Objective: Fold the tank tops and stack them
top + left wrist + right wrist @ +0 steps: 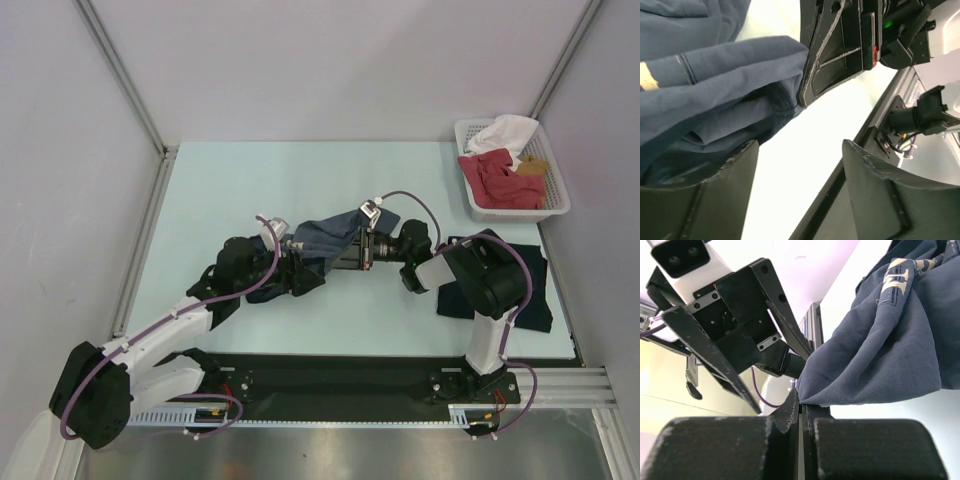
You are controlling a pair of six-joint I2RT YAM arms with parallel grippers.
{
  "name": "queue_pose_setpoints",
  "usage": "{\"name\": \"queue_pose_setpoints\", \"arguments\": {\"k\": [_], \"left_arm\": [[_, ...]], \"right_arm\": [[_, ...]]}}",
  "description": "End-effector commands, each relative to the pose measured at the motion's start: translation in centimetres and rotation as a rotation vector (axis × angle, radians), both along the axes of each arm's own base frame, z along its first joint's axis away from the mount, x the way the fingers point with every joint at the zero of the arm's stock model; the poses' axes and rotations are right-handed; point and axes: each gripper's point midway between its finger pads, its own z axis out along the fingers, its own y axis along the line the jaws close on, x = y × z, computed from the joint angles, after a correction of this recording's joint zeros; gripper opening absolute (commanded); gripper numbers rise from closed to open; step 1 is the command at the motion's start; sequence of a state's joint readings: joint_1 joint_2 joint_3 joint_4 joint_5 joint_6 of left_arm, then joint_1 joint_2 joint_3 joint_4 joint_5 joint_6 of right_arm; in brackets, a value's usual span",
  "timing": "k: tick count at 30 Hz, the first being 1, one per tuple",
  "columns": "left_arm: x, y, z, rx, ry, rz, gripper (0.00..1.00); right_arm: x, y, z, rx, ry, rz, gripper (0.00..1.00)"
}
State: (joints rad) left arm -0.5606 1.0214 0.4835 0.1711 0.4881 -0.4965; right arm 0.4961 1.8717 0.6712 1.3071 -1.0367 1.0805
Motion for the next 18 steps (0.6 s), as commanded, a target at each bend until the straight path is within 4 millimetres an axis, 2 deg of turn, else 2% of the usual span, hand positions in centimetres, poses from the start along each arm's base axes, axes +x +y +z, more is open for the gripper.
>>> {"name": "queue_pose_setpoints", "arguments": {"k": [1,6,9,18], "left_arm": [[0.9,-0.1,1.5,-0.038,-0.051,0.034,0.75],[1.7,-0.3,1.7,-0.049,-0.036,0.07,0.78],[1.8,-1.0,2.0,-0.078,-0.034,0.044,0.68],[2.4,-2.0,0.7,-0.078,0.0,0.011,0.62]], "right_arm": [[0.1,-0.1,2.2,0.09,-0.16,-0.004,0.0],[0.0,-0.2,2.4,0.092,-0.165,-0.003,0.0],[-0.2,-0.1,2.5,0.098,-0.169,0.004,0.0],[-0.4,-0.2,2.9,0.107,-0.17,0.011,0.0]]}}
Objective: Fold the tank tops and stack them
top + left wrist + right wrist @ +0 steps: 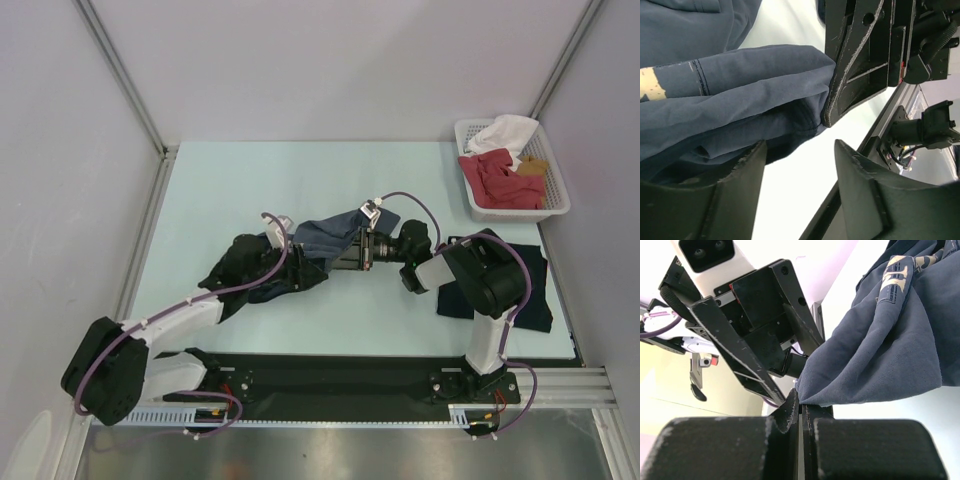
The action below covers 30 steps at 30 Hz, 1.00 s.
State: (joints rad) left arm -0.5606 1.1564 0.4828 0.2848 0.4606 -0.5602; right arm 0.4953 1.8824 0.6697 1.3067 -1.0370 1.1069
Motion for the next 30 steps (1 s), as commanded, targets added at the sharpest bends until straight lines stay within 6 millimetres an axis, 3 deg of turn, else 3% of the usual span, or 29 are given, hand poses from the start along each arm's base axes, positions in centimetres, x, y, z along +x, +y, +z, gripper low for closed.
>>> {"name": "queue_pose_setpoints", "arguments": {"k": [1,6,15,18,19,22,28,30], "left_arm": [[0.7,-1.3,2.7,-0.073,-0.067,-0.04,0.6],[0.9,-2.2,3.6,-0.11,-0.078,-0.07,0.5],[1.1,-3.1,4.7,-0.169,-0.082,-0.1,0.43],[1.2,-3.2,4.7,-0.175,-0.08,-0.102,0.24],[1.1,-3.2,4.7,-0.177,-0.076,-0.101,0.12],[1.2,-3.0,4.8,-0.176,-0.081,-0.089,0.0],[0.9,-2.0,5.0,-0.143,-0.108,-0.055,0.0],[0.9,-1.7,5.5,-0.137,-0.125,-0.044,0.0]], "right_arm": [[-0.4,-0.2,3.2,0.113,-0.207,0.008,0.0],[-0.3,-0.2,3.3,0.115,-0.208,0.009,0.0],[-0.3,-0.2,3.3,0.115,-0.205,0.01,0.0],[-0.4,-0.2,3.2,0.115,-0.207,0.01,0.0],[-0.4,-0.2,3.3,0.116,-0.208,0.01,0.0],[-0.4,-0.2,3.2,0.115,-0.207,0.01,0.0],[-0.4,-0.3,3.3,0.116,-0.211,0.01,0.0],[-0.3,-0.3,3.2,0.114,-0.21,0.005,0.13]]}}
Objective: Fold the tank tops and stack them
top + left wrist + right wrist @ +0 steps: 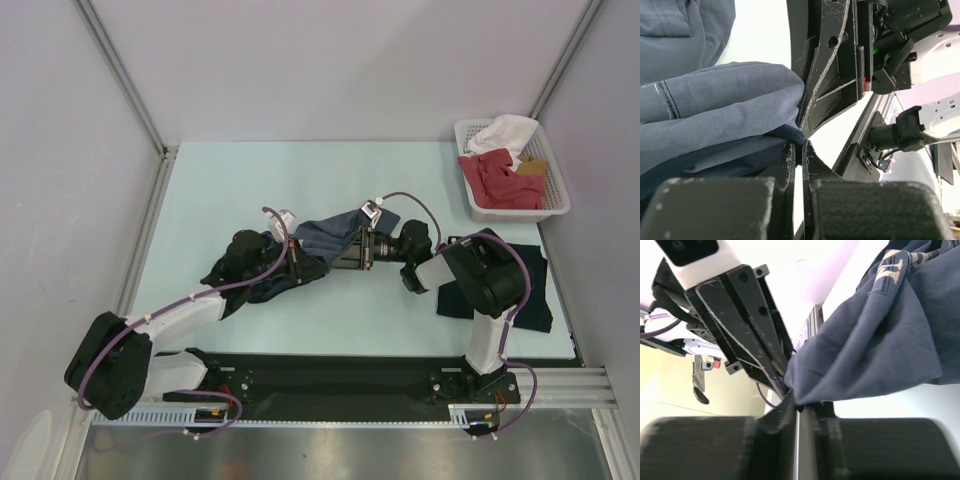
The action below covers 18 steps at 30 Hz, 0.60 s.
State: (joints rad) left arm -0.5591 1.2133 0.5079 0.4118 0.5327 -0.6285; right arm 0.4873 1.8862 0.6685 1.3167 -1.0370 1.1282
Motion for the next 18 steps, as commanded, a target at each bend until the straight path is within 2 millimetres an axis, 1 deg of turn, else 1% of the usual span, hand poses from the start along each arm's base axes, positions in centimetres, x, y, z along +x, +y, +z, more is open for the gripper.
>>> {"name": "queue_pose_setpoints", "arguments": {"k": [1,2,3,4,5,6,7,8,9,10,11,12,13,14,15,16,17,18], "left_arm": [[0.5,0.2,3.3,-0.026,-0.122,0.016,0.0],[0.5,0.6,3.1,-0.002,-0.112,0.033,0.0],[0.6,0.8,3.2,0.012,-0.114,0.044,0.01],[0.4,1.2,2.5,0.048,-0.099,0.049,0.0],[0.5,1.7,2.8,0.062,-0.112,0.077,0.0],[0.6,2.1,3.0,0.082,-0.122,0.089,0.0],[0.2,2.8,2.2,0.12,-0.089,0.103,0.0],[0.0,3.3,2.9,0.126,-0.108,0.124,0.0],[0.4,4.1,3.2,0.152,-0.124,0.165,0.0],[-0.1,5.1,2.2,0.204,-0.088,0.189,0.0],[-0.1,6.0,3.0,0.218,-0.104,0.23,0.0],[0.6,7.3,3.5,0.253,-0.117,0.303,0.0],[0.2,8.6,2.5,0.302,-0.071,0.35,0.0],[0.1,9.4,2.9,0.298,-0.064,0.396,0.0],[0.4,10.4,2.8,0.304,-0.034,0.463,0.0],[-0.3,11.8,1.3,0.362,0.032,0.506,0.0],[-0.4,12.9,1.2,0.365,0.045,0.557,0.0],[-0.8,13.5,0.3,0.37,0.074,0.583,0.0]], "right_arm": [[-0.4,-0.2,3.1,0.109,-0.226,0.005,0.19],[-0.3,-0.2,3.1,0.108,-0.225,-0.002,0.29],[-0.2,-0.3,3.1,0.106,-0.226,-0.01,0.32],[0.0,-0.6,3.1,0.104,-0.232,-0.028,0.35],[0.3,-0.7,2.9,0.096,-0.226,-0.044,0.4],[0.4,-0.9,2.9,0.092,-0.228,-0.057,0.42],[0.6,-1.1,2.8,0.081,-0.231,-0.08,0.43],[1.0,-1.4,2.8,0.075,-0.237,-0.101,0.48],[1.3,-1.6,2.8,0.068,-0.234,-0.128,0.5],[1.7,-1.8,2.4,0.05,-0.242,-0.15,0.52],[1.8,-2.3,2.6,0.043,-0.25,-0.174,0.55],[2.4,-2.6,2.5,0.03,-0.251,-0.213,0.56],[2.7,-2.8,2.5,0.018,-0.255,-0.234,0.57],[2.9,-3.2,2.5,-0.007,-0.278,-0.258,0.59],[3.5,-3.6,2.3,-0.029,-0.28,-0.31,0.59],[3.9,-3.9,2.2,-0.055,-0.29,-0.341,0.6],[4.3,-4.3,0.3,-0.145,-0.277,-0.365,0.61],[4.7,-4.7,1.4,-0.167,-0.305,-0.407,0.63]]}}
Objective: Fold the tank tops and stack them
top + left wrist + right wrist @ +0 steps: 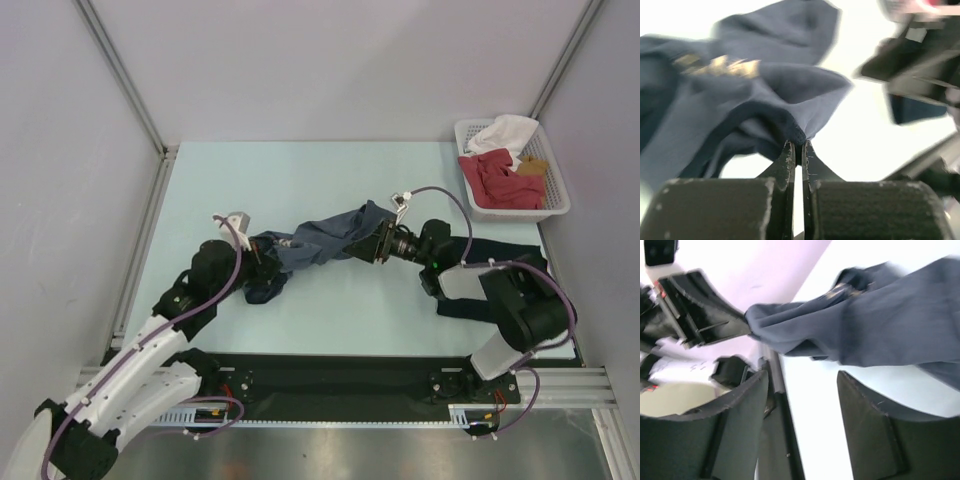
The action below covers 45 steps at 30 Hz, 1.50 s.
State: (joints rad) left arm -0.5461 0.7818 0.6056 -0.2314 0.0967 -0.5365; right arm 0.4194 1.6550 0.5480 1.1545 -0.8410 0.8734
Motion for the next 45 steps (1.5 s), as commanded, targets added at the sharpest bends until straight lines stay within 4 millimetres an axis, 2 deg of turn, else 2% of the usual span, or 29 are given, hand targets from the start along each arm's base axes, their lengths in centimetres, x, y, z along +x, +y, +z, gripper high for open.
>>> {"name": "queue_pose_setpoints", "arguments": {"k": [1,3,4,5,7,9,10,12,13,14,15,16,17,19,20,21,24,26,27,33,34,35,36,37,40,41,42,44,45], "left_arm": [[-0.8,5.3,-3.2,0.108,0.126,0.242,0.0],[-1.0,6.9,-3.1,0.08,0.122,0.321,0.0],[-0.9,7.9,-2.9,0.085,0.114,0.372,0.0],[-1.0,8.5,-2.3,0.071,0.095,0.399,0.0],[-1.3,10.2,-1.6,0.059,0.105,0.497,0.0],[-1.2,12.2,0.1,0.03,0.057,0.59,0.0],[-1.4,13.0,0.3,0.027,0.056,0.625,0.0],[-1.8,14.2,1.8,-0.004,0.015,0.687,0.0],[-2.1,14.6,2.0,-0.006,0.012,0.703,0.0],[-2.3,15.1,2.5,-0.017,-0.002,0.726,0.0],[-2.4,15.6,3.1,-0.028,-0.018,0.751,0.0],[-2.5,15.8,3.4,-0.033,-0.027,0.757,0.0],[-2.6,16.0,3.9,-0.039,-0.04,0.767,0.0],[-2.5,16.1,4.5,-0.037,-0.057,0.77,0.01],[-2.4,16.0,4.4,-0.026,-0.047,0.766,0.0],[-2.3,16.0,4.5,-0.02,-0.046,0.761,0.0],[-1.8,15.4,4.1,-0.012,-0.028,0.738,0.0],[-1.6,15.1,3.9,-0.015,-0.023,0.726,0.0],[-1.6,15.0,3.7,-0.016,-0.022,0.724,0.0],[-1.3,15.0,3.9,0.001,-0.029,0.715,0.0],[-1.2,14.9,3.8,0.004,-0.026,0.71,0.0],[-1.2,14.7,3.8,0.005,-0.023,0.699,0.01],[-1.1,14.6,3.9,0.007,-0.021,0.695,0.0],[-1.0,14.5,4.0,0.004,-0.021,0.692,0.0],[-0.8,14.5,4.0,0.014,-0.011,0.691,0.0],[-0.7,14.6,3.9,0.017,-0.008,0.693,0.0],[-0.7,14.6,4.0,0.023,-0.009,0.693,0.0],[-0.5,14.7,3.9,0.027,-0.008,0.699,0.0],[-0.4,14.8,4.1,0.03,-0.013,0.698,0.0]], "right_arm": [[2.8,-2.1,-1.8,-0.187,-0.04,-0.226,0.64],[4.6,-3.9,-1.7,-0.261,-0.068,-0.38,0.69],[4.7,-4.7,-3.2,-0.326,-0.015,-0.423,0.71],[5.2,-5.3,-3.6,-0.356,0.0,-0.466,0.73],[6.1,-6.4,-4.5,-0.418,0.028,-0.534,0.73],[7.1,-7.4,-5.2,-0.465,0.054,-0.607,0.73],[7.0,-7.7,-6.2,-0.51,0.095,-0.616,0.73],[8.7,-8.3,-5.3,-0.544,0.101,-0.693,0.72],[8.5,-8.7,-6.1,-0.593,0.145,-0.713,0.72],[9.8,-8.5,-5.1,-0.605,0.142,-0.749,0.71],[10.5,-9.1,-5.2,-0.638,0.155,-0.795,0.71],[10.5,-9.3,-5.8,-0.681,0.178,-0.797,0.71],[11.9,-8.9,-5.0,-0.686,0.165,-0.811,0.71],[12.9,-9.1,-5.2,-0.732,0.177,-0.828,0.71],[13.1,-9.0,-6.7,-0.781,0.201,-0.812,0.71],[14.2,-8.5,-5.6,-0.775,0.182,-0.822,0.7],[14.7,-8.0,-7.9,-0.876,0.205,-0.815,0.7],[15.1,-7.0,-8.2,-0.91,0.194,-0.803,0.71],[15.1,-7.0,-9.5,-0.943,0.207,-0.799,0.71],[15.4,-5.0,-10.9,-0.947,0.208,-0.733,0.68],[15.4,-4.8,-11.2,-0.953,0.21,-0.722,0.67],[15.5,-4.6,-11.1,-0.949,0.205,-0.716,0.45],[15.5,-4.7,-11.0,-0.951,0.202,-0.721,0.17],[15.3,-5.3,-11.0,-0.971,0.212,-0.733,0.0],[14.4,-7.7,-9.7,-0.991,0.201,-0.811,0.0],[14.2,-8.7,-7.2,-0.943,0.182,-0.859,0.0],[12.2,-10.4,-8.8,-0.975,0.214,-0.864,0.0],[10.8,-11.7,-7.9,-0.92,0.216,-0.889,0.0],[8.5,-13.2,-8.2,-0.912,0.232,-0.897,0.0]]}}
